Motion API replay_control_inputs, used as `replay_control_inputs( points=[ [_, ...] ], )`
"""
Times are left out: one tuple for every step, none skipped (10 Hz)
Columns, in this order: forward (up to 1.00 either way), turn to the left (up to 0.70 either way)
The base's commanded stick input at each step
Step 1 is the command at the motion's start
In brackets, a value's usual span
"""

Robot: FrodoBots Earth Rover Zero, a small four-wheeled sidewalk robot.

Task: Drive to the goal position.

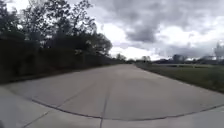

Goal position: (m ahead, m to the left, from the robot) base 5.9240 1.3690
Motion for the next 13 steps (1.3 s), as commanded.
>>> replay_control_inputs(
  points=[
    [1.00,0.00],
    [1.00,0.00],
    [1.00,0.00],
    [1.00,0.00],
    [1.00,0.00],
    [1.00,0.00],
    [1.00,0.00],
    [1.00,0.00],
    [1.00,-0.02],
    [1.00,-0.03],
    [1.00,-0.03],
    [1.00,-0.04],
    [1.00,-0.05]
  ],
)
